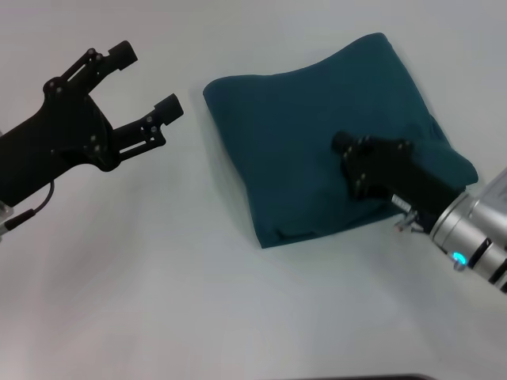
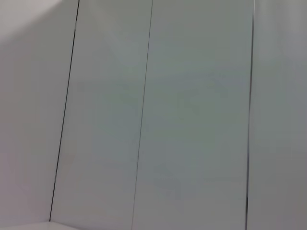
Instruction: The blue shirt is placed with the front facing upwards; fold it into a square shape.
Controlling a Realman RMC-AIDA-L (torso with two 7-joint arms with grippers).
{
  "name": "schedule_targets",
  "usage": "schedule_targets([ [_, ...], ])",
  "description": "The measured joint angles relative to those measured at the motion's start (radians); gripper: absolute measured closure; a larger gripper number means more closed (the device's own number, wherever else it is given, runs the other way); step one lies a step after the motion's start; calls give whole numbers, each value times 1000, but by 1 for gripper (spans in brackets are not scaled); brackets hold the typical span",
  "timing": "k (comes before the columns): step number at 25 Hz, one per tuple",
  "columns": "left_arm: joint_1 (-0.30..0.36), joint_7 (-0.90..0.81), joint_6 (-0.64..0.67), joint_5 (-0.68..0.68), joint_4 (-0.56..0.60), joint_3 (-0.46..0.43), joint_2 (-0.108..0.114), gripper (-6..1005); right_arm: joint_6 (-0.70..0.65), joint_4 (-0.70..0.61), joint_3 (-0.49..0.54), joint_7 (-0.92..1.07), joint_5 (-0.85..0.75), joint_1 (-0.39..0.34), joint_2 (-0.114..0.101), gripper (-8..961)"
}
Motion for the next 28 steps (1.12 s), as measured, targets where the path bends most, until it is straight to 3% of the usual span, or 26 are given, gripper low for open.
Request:
schedule_targets([
  [14,1,0,-1,0,2,0,1,49,113,55,-127,25,-15,38,1,938],
  [28,0,0,4,0,1,0,1,50,122,137,-129,20,-66,118,10,937],
])
